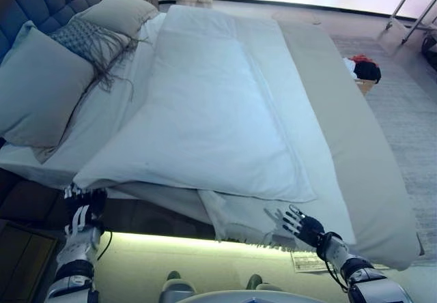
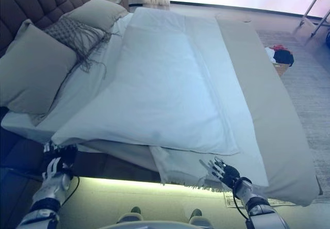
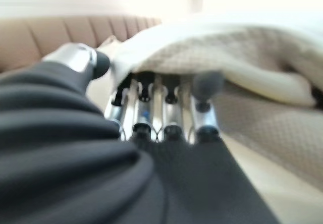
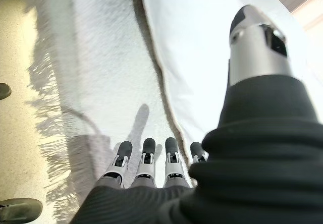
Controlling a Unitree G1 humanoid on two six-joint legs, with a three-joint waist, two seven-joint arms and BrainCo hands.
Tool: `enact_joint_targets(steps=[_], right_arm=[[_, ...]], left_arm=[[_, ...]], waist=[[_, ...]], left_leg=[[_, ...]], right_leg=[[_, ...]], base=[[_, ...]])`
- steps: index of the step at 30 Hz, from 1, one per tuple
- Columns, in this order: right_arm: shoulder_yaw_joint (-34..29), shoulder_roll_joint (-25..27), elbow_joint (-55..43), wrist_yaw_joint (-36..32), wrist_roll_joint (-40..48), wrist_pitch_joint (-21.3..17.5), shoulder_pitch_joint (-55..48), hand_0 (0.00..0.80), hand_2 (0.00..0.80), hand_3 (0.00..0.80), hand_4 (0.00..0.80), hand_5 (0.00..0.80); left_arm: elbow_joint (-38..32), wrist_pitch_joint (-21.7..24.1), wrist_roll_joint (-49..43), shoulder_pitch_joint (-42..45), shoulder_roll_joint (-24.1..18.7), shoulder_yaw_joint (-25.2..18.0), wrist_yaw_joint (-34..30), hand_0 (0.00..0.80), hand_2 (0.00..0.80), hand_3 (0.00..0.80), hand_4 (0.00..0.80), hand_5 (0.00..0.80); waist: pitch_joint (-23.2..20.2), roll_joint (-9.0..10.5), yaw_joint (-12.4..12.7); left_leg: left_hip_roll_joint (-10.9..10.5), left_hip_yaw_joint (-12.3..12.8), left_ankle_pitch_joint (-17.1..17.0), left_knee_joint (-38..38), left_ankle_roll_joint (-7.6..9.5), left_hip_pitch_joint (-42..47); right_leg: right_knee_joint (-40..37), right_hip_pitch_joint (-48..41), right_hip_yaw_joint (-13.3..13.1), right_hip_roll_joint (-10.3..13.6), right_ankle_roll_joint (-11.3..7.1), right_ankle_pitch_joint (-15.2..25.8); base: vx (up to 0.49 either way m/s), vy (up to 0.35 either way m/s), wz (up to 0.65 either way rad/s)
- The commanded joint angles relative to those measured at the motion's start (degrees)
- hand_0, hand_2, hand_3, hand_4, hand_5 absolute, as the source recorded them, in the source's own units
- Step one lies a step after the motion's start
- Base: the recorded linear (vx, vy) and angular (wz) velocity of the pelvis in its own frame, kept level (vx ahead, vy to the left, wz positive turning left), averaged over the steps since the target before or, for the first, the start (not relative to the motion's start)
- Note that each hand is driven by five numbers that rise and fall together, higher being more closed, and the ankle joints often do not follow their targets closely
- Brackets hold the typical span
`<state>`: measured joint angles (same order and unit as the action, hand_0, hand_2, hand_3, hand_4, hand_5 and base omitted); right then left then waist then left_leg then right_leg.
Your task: Make the bed neatly
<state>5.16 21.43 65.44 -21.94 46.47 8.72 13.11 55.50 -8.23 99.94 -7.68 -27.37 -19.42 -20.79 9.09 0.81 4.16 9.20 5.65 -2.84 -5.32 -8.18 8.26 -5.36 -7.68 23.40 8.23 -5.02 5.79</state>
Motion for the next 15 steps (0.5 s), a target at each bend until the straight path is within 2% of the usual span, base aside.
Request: enact_joint_targets(steps=[1,4,9,12,15], right_arm=[[-0.2,2.98,4.31,-0.43,3.0,-2.49,-3.19,0.0,0.0,0.0,0.0,0.0],[-0.94,3.37,5.16,-0.45,3.53,-2.38,-3.12,0.0,0.0,0.0,0.0,0.0],[-2.24,2.92,5.68,0.35,4.52,-3.07,-3.06,0.0,0.0,0.0,0.0,0.0],[-3.84,2.53,5.87,0.89,5.65,-3.78,-3.13,0.0,0.0,0.0,0.0,0.0],[-5.43,2.2,5.94,1.21,6.02,-4.38,-3.06,0.0,0.0,0.0,0.0,0.0]], left_arm=[[7.85,6.64,4.7,2.06,-20.96,-21.89,-4.16,0.8,0.8,0.8,0.8,0.8],[11.71,3.96,4.23,4.06,-21.58,-24.01,-3.7,0.8,0.8,0.8,0.8,0.8],[13.96,1.62,4.1,3.72,-20.61,-23.31,-2.29,0.8,0.8,0.8,0.8,0.8],[14.26,-0.55,3.5,2.44,-19.7,-21.93,-1.68,0.8,0.8,0.8,0.8,0.8],[13.41,-1.66,2.91,1.77,-18.54,-20.69,-0.66,0.8,0.8,0.8,0.8,0.8]], waist=[[-7.44,-1.92,7.09],[-7.33,-1.93,7.46],[-6.95,-1.97,7.65],[-6.2,-1.59,7.38],[-5.03,-1.43,6.69]], left_leg=[[-5.88,-0.66,2.26,0.32,2.73,-2.14],[-6.4,-0.69,2.4,0.32,2.99,-2.54],[-7.81,-1.27,3.23,0.32,3.66,-2.86],[-10.08,-1.95,4.17,0.32,4.84,-3.08],[-11.85,-1.81,5.05,0.32,5.79,-2.81]], right_leg=[[0.63,-3.44,1.68,3.78,-4.87,-3.82],[0.59,-3.16,2.25,4.41,-5.2,-3.27],[0.94,-2.94,2.99,5.87,-5.69,-2.1],[2.53,-1.07,2.85,8.59,-7.07,2.26],[6.63,2.71,1.64,11.71,-8.78,7.29]], base=[[-0.043,0.1,0.0],[-0.058,0.116,0.01],[-0.048,0.137,0.03],[-0.066,0.182,0.12],[-0.107,0.173,0.06]])
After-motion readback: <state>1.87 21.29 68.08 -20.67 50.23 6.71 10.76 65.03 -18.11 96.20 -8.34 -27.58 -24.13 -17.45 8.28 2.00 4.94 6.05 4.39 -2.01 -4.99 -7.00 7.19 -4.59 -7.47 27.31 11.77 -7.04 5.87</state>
